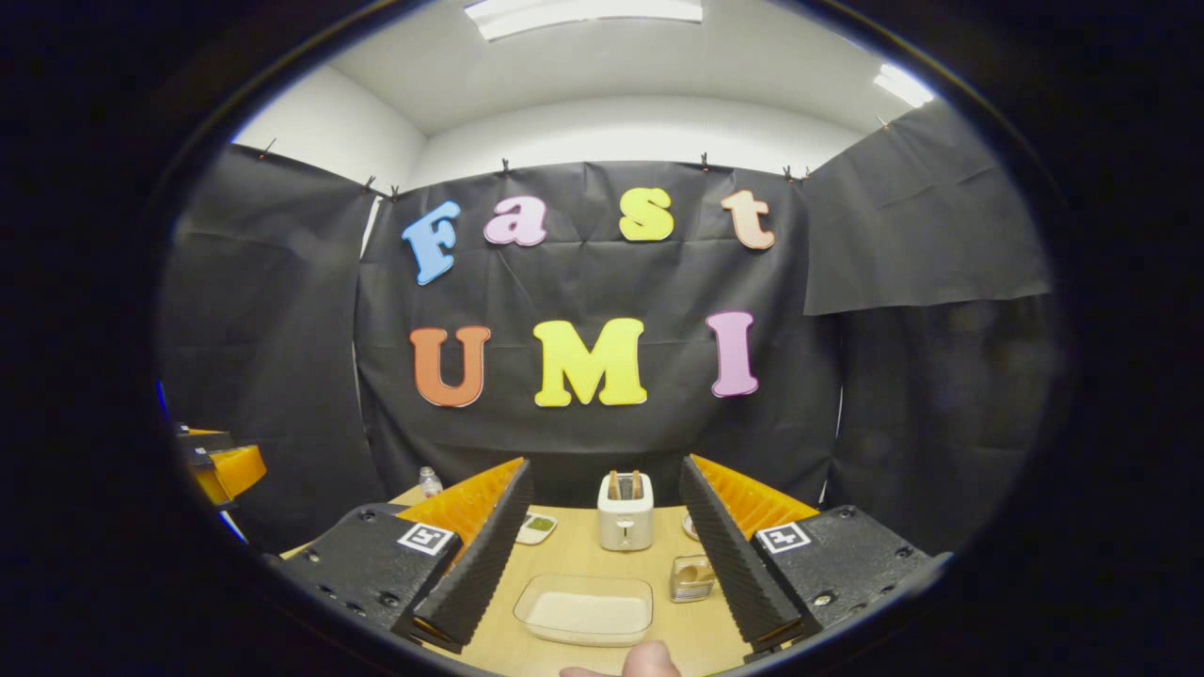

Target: Close the left gripper, press the button to open the rice cooker; take a wooden spoon from the chopstick holder with the right hand, scoop a spoonful of rice and pour it into the rice cooker, then put the wooden spoon back into the chopstick holder.

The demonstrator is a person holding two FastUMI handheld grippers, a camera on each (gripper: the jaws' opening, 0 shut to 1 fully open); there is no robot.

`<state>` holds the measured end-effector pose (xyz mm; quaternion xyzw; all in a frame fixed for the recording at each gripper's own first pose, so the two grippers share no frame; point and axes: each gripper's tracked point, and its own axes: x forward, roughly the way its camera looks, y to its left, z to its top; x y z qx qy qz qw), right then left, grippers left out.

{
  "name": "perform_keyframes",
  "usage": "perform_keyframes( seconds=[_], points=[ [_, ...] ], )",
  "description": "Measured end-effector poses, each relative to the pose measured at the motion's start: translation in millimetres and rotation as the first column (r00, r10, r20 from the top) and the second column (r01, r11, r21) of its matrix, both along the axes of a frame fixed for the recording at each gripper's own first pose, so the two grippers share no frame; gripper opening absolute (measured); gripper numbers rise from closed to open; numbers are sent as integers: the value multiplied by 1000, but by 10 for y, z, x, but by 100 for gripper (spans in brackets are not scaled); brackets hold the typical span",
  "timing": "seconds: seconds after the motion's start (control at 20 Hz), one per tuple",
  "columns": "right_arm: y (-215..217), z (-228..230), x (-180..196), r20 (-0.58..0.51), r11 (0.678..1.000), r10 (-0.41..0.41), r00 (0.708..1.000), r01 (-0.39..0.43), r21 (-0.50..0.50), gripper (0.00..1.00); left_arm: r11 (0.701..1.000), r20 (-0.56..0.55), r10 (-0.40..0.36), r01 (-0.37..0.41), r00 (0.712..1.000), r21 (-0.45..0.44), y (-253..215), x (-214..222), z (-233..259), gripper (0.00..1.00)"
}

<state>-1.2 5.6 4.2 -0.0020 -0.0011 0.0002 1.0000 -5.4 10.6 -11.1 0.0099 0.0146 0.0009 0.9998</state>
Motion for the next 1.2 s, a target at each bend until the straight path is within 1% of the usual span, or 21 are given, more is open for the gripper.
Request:
perform_keyframes(
  seconds=[0.15, 0.35, 0.5, 0.6, 0.75, 0.85, 0.9, 0.95, 1.0, 1.05, 1.1, 1.15, 1.2],
  points=[
    [-43, -57, 25, -12, 1000, -16, 1000, 16, -5, 100, 1000, -26, -1, 1, 1000, -8, 6, 2, -102, 95],
    [-102, -169, 95, -46, 1000, -21, 999, 21, -16, 100, 1000, -101, 12, -13, 995, -4, 43, 90, -364, 95],
    [-180, -209, 270, -50, 999, -8, 999, 6, -35, 100, 1000, -130, 22, -24, 991, -10, 9, 191, -468, 95],
    [-252, -270, 399, -77, 999, -7, 997, 4, -33, 100, 999, -175, 34, -38, 984, -20, 3, 255, -547, 95],
    [-424, -241, 601, -60, 1000, -17, 998, 16, -16, 100, 998, -257, 12, -27, 966, -56, -95, 448, -707, 95],
    [-544, -297, 705, -68, 1000, -22, 997, 22, -3, 100, 996, -343, 3, -35, 939, -87, -105, 626, -907, 95],
    [-630, -300, 755, -70, 999, -32, 997, 32, 0, 100, 994, -379, -4, -38, 925, -101, -107, 681, -975, 100],
    [-726, -311, 798, -69, 999, -42, 997, 42, 4, 100, 993, -412, -1, -47, 911, -106, -95, 739, -1026, 83],
    [-817, -307, 842, -65, 999, -52, 997, 53, 9, 100, 993, -439, 6, -56, 898, -102, -74, 803, -1079, 78],
    [-889, -328, 894, -64, 998, -62, 996, 63, 12, 100, 993, -463, 8, -60, 886, -99, -52, 848, -1127, 69],
    [-948, -361, 947, -72, 997, -69, 995, 70, 15, 100, 994, -488, 7, -60, 873, -93, -36, 907, -1186, 61],
    [-991, -415, 992, -85, 997, -71, 994, 74, 22, 100, 995, -513, 8, -59, 858, -85, -9, 937, -1258, 51],
    [-1030, -451, 1020, -95, 997, -71, 993, 74, 30, 100, 996, -541, 1, -52, 841, -79, -2, 954, -1307, 48]
  ],
)
